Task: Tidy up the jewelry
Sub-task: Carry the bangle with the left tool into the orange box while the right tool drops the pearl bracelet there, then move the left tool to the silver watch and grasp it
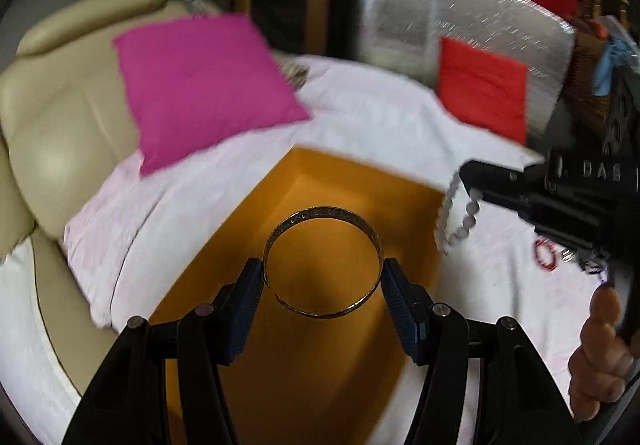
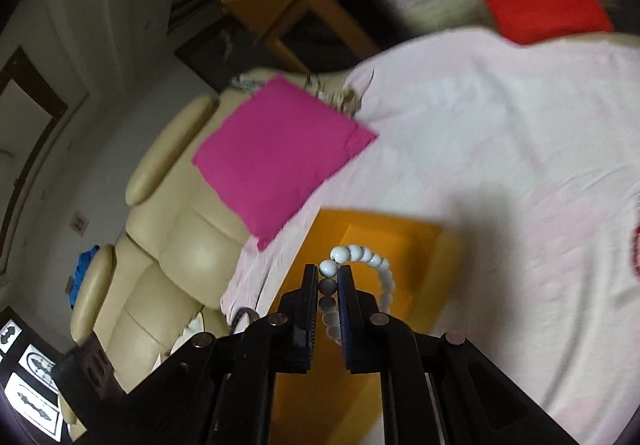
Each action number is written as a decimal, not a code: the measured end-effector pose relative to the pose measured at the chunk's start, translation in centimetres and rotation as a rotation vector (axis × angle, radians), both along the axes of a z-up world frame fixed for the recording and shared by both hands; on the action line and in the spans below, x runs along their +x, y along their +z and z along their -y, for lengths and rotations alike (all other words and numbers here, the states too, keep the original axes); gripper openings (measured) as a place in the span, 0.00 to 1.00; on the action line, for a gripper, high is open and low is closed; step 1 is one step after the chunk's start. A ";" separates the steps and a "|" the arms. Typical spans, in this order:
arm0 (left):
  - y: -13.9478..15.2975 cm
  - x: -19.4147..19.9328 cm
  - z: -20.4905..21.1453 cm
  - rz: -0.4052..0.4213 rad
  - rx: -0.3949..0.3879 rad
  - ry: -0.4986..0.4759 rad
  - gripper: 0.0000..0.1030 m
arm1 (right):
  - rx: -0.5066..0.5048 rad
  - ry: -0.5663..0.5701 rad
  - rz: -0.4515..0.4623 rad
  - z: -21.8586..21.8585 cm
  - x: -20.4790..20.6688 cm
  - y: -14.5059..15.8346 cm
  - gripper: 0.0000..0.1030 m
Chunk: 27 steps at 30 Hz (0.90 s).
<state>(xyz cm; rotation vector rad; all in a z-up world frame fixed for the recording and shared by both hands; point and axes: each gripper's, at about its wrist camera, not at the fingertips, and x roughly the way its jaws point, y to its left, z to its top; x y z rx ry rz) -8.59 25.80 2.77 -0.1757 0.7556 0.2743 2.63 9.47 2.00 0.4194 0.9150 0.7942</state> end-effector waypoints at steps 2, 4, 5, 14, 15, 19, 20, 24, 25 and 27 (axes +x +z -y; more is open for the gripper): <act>-1.6 0.3 -0.6 -0.049 -0.021 0.023 0.61 | -0.051 0.002 -0.030 -1.8 0.7 -1.4 0.14; -2.5 0.2 -1.5 -0.083 -0.047 0.042 0.61 | -0.080 0.002 -0.056 -2.6 0.9 -2.0 0.21; -2.6 0.3 -1.7 -0.087 -0.058 0.050 0.61 | -0.084 -0.002 -0.078 -2.6 1.0 -2.3 0.37; 0.1 -0.5 0.8 -0.029 0.010 0.005 0.66 | -0.081 -0.145 -0.003 5.8 -0.2 -0.5 0.62; 0.3 -0.3 1.9 -0.024 0.019 -0.020 0.66 | -0.083 -0.168 -0.007 7.5 -0.4 -0.6 0.62; 1.2 0.4 6.1 -0.022 0.058 -0.104 0.66 | -0.062 -0.269 -0.036 13.6 -0.8 -1.3 0.62; 1.3 0.6 7.2 -0.023 0.069 -0.126 0.66 | -0.065 -0.294 -0.041 15.3 -0.9 -1.6 0.62; 1.5 1.7 12.3 -0.029 0.117 -0.223 0.66 | -0.040 -0.400 -0.066 22.7 -1.7 -2.4 0.62; 1.5 1.8 13.3 -0.030 0.128 -0.242 0.66 | -0.027 -0.429 -0.070 24.2 -1.9 -2.3 0.62; 1.4 2.3 15.9 -0.029 0.155 -0.286 0.66 | 0.012 -0.499 -0.090 27.9 -2.2 -2.7 0.61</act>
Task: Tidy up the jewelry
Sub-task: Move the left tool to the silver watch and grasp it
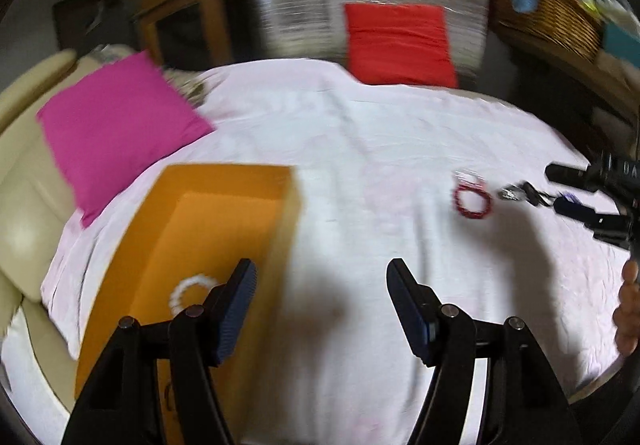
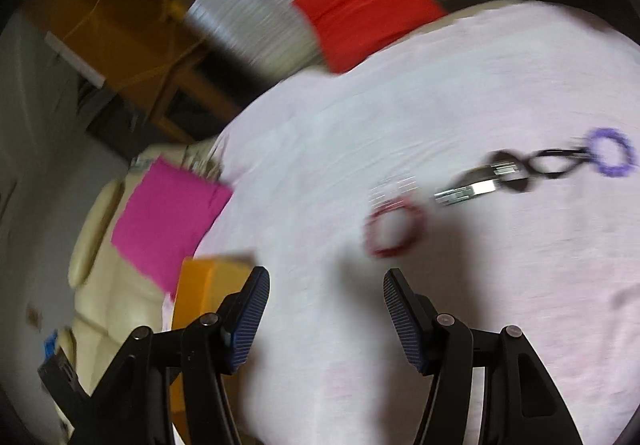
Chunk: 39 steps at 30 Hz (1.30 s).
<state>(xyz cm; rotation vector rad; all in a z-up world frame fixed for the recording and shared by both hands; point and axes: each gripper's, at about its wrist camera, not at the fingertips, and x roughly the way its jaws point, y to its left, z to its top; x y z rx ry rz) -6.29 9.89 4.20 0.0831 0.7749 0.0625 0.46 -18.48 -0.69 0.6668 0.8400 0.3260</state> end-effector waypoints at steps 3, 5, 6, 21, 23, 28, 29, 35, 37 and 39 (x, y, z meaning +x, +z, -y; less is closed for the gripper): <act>-0.5 0.8 3.4 0.010 0.028 -0.058 0.67 | 0.028 -0.085 -0.024 4.3 0.0 -0.5 0.62; -0.8 1.4 5.3 0.026 0.029 -0.092 0.67 | 0.047 -0.127 -0.046 6.8 -0.2 -0.9 0.61; -1.1 1.9 6.2 0.027 0.027 -0.108 0.67 | 0.073 -0.151 -0.060 8.4 -0.2 -1.4 0.62; -4.4 11.4 18.2 0.021 -0.007 -0.428 0.67 | 0.187 -0.306 -0.146 18.5 -1.0 -3.7 0.61; -4.7 12.6 19.3 0.015 -0.007 -0.472 0.67 | 0.194 -0.307 -0.151 19.1 -1.0 -4.1 0.62; -6.3 14.7 21.4 -0.006 0.009 -0.590 0.64 | 0.206 -0.307 -0.166 19.6 -0.6 -4.6 0.62; -6.5 14.9 21.5 -0.018 0.016 -0.608 0.59 | 0.208 -0.306 -0.167 19.7 -0.5 -4.7 0.61; -8.2 16.4 21.6 -0.084 0.000 -0.669 0.46 | 0.217 -0.293 -0.182 19.0 0.3 -5.2 0.61; -8.4 16.5 21.7 -0.081 0.011 -0.674 0.43 | 0.214 -0.286 -0.186 18.6 0.5 -5.3 0.61; -8.5 16.3 21.7 -0.078 0.016 -0.683 0.38 | 0.204 -0.280 -0.187 18.3 0.6 -5.3 0.61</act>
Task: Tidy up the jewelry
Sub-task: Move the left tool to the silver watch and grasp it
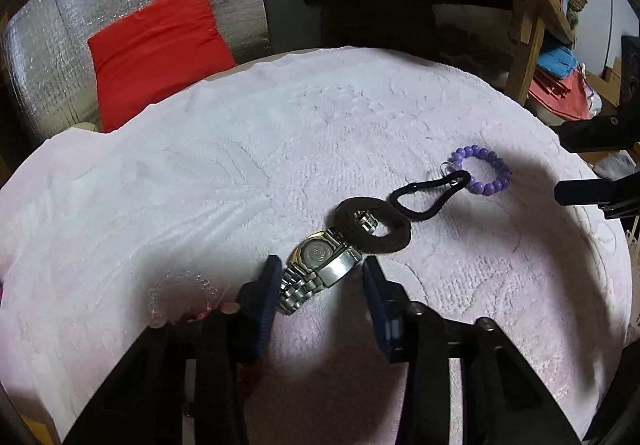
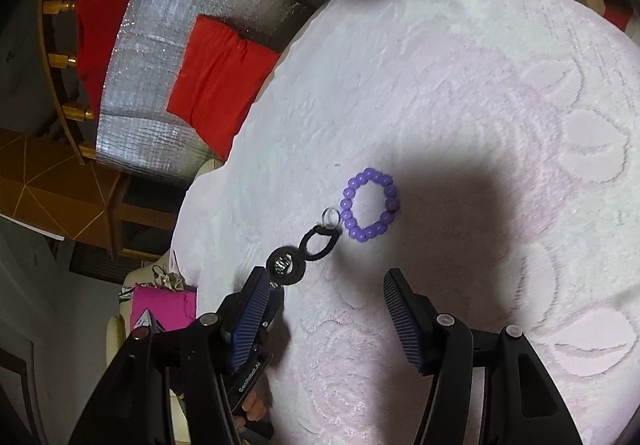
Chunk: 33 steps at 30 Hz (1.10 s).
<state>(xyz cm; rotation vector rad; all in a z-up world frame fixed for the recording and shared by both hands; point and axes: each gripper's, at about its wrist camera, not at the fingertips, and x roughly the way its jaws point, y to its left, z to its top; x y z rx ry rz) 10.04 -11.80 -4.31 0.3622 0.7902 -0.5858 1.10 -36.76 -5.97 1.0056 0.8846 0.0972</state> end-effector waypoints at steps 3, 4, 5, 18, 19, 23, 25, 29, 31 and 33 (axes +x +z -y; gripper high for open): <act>0.0 -0.4 -0.1 -0.013 -0.016 -0.026 0.18 | -0.015 -0.009 0.001 -0.1 0.0 0.0 0.61; 0.0 -0.5 -0.2 -0.033 -0.025 -0.032 0.10 | -0.016 -0.014 0.003 -0.1 0.0 0.0 0.61; 0.0 -0.5 -0.3 -0.045 -0.032 -0.029 0.09 | -0.018 -0.017 0.004 -0.1 0.0 0.0 0.61; 2.0 -3.5 -3.2 -0.082 -0.098 -0.001 0.03 | -0.049 0.026 0.006 -2.7 1.0 -0.1 0.61; 2.2 -3.5 -3.2 -0.060 -0.094 0.001 0.03 | -0.053 0.029 0.006 -2.9 1.0 -0.1 0.62; 1.8 -3.1 -2.4 -0.015 -0.068 0.010 0.40 | -0.057 0.039 0.001 -3.6 1.3 -0.2 0.62; 1.6 -2.7 -1.9 0.002 -0.060 0.011 0.48 | -0.062 0.037 -0.001 -3.5 1.4 -0.3 0.62; 0.7 -2.0 -0.8 -0.012 -0.053 -0.021 0.48 | -0.060 0.025 -0.010 -3.0 1.4 -0.5 0.62; -0.1 -1.4 -0.5 -0.041 -0.054 -0.028 0.48 | -0.054 0.019 -0.015 -2.7 1.3 -0.6 0.62; -0.7 -1.0 -0.3 -0.051 -0.050 -0.023 0.48 | -0.048 0.018 -0.017 -2.6 1.3 -0.7 0.62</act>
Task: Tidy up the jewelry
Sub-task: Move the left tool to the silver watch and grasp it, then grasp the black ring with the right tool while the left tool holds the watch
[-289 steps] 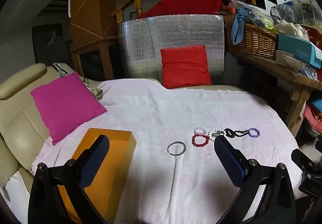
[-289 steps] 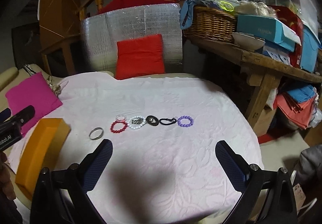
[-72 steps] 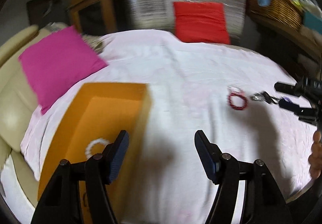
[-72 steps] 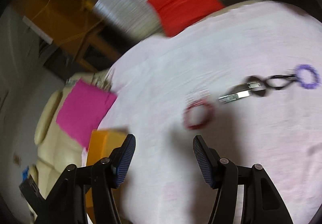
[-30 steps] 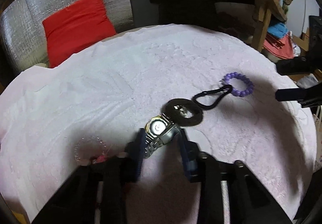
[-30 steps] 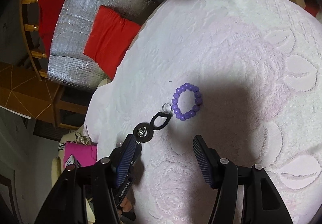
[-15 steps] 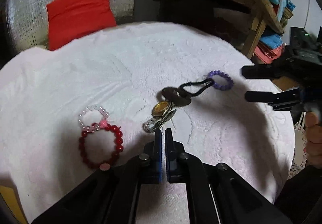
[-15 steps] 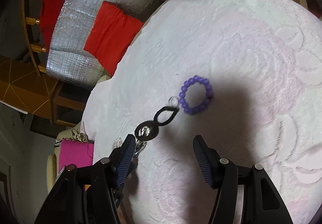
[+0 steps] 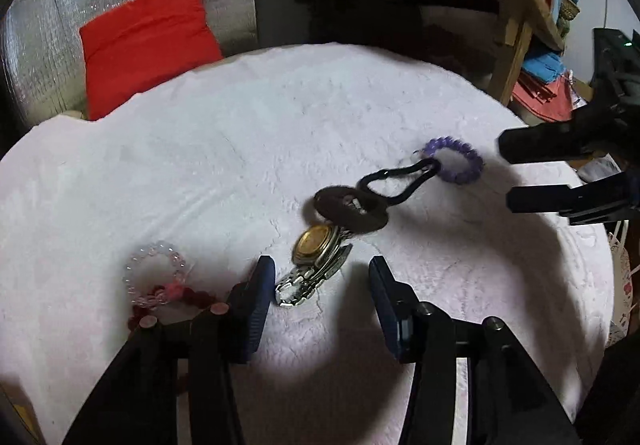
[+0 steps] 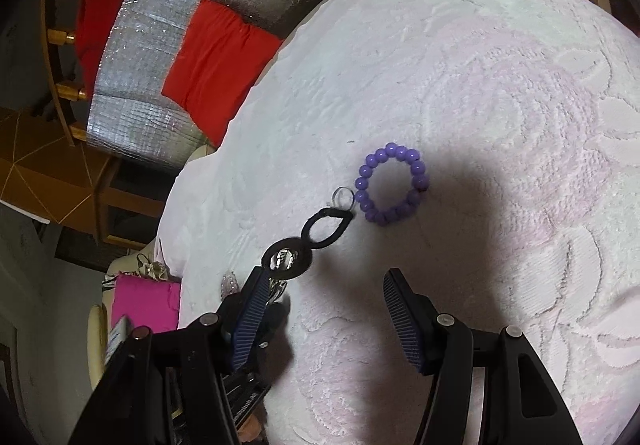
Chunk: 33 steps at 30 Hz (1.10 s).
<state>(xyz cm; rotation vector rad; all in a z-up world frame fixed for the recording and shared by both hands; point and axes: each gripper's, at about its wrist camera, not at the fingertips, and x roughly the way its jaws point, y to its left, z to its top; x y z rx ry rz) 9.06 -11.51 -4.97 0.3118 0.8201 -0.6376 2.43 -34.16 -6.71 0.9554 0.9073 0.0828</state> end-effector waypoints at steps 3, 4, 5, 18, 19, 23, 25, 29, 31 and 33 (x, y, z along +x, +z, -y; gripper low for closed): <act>0.0 0.3 0.1 -0.001 -0.002 0.015 0.29 | -0.006 0.011 0.001 -0.2 0.0 0.0 0.61; 0.0 0.4 0.0 -0.010 -0.009 0.020 0.24 | -0.007 0.014 0.003 -0.2 0.0 0.1 0.62; 0.1 0.5 -0.2 -0.018 -0.019 0.027 0.17 | -0.009 0.016 0.004 -0.3 0.0 0.1 0.61; 1.2 -3.5 -4.0 -0.185 -0.039 0.090 0.10 | -0.027 0.054 0.016 -3.1 1.1 0.2 0.62; 1.2 -3.8 -4.3 -0.194 -0.044 0.090 0.10 | -0.028 0.053 0.023 -3.3 1.2 0.4 0.61; 0.9 -4.6 -5.7 -0.235 -0.071 0.089 0.11 | -0.039 0.035 0.048 -3.6 1.7 0.7 0.58; 0.8 -4.6 -6.0 -0.238 -0.076 0.089 0.11 | -0.045 0.048 0.044 -4.0 2.2 0.6 0.51; 0.7 -4.7 -6.1 -0.241 -0.085 0.086 0.11 | -0.065 0.064 0.026 -5.4 4.3 0.0 0.44; 0.7 -4.7 -6.2 -0.240 -0.088 0.083 0.12 | -0.094 0.080 0.009 -6.2 5.6 -0.5 0.43; 0.7 -4.8 -6.5 -0.236 -0.088 0.080 0.12 | -0.134 0.096 -0.035 -7.0 6.7 -1.2 0.40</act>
